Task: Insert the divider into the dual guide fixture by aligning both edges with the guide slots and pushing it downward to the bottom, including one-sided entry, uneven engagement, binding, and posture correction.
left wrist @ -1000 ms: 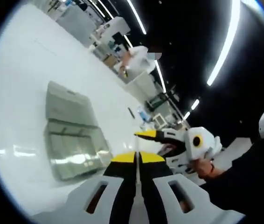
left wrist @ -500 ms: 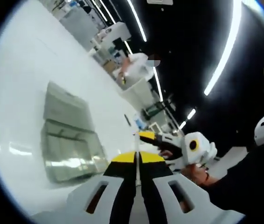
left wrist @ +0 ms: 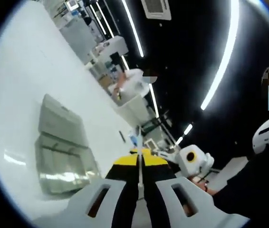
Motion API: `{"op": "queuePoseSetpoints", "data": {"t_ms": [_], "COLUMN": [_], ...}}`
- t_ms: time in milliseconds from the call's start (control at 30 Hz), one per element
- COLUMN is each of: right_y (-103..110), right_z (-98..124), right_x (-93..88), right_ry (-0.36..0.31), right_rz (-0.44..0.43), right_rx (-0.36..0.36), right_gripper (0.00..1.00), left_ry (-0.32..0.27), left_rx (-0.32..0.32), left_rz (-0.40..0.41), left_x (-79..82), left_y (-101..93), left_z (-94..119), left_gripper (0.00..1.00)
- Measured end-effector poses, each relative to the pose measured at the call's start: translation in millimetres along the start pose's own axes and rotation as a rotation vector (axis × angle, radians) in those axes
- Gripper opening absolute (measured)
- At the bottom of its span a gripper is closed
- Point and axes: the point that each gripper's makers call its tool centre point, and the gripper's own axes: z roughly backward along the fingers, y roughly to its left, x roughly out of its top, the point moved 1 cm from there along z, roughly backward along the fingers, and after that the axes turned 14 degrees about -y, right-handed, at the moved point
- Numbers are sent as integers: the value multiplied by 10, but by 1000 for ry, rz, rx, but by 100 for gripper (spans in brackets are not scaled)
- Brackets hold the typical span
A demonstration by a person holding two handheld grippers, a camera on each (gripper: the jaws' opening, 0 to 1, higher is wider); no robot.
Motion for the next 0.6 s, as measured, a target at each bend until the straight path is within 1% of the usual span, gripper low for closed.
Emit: {"op": "queuePoseSetpoints", "data": {"t_ms": [33, 100, 167, 200, 233, 267, 333, 367, 433, 500, 600], "right_y": [0, 2, 15, 30, 34, 37, 24, -3, -42, -54, -32], "right_z": [2, -10, -33, -45, -48, -57, -60, -56, -52, -55, -65], "right_x": [10, 42, 106, 154, 172, 236, 336, 374, 417, 410, 448], "right_ry": [-4, -19, -58, -88, -100, -141, -206, -233, -264, -261, -290], "right_rz": [-3, -29, -78, -121, -139, -214, -294, -342, -367, -372, -417], "right_rx": [1, -6, -4, 2, 4, 0, 1, -11, -21, -24, -16], "right_gripper": [27, 28, 27, 26, 25, 24, 23, 24, 23, 23, 23], "left_ry": [-10, -19, -29, -37, -41, -49, -56, -71, -91, -100, -102], "left_rx": [-6, -10, -8, -14, -16, -21, -25, -31, -43, -43, -54], "left_rz": [3, 2, 14, 15, 15, 17, 21, 28, 38, 39, 41], "left_x": [8, 19, 26, 32, 36, 43, 45, 63, 81, 94, 98], "left_y": [-14, -13, -9, -17, -21, -34, -49, -62, -93, -98, -128], "left_z": [-6, -9, -15, -18, -20, -24, -29, -33, -35, -42, -55], "left_gripper": [0, 0, 0, 0, 0, 0, 0, 0, 0, 0, 0]}}
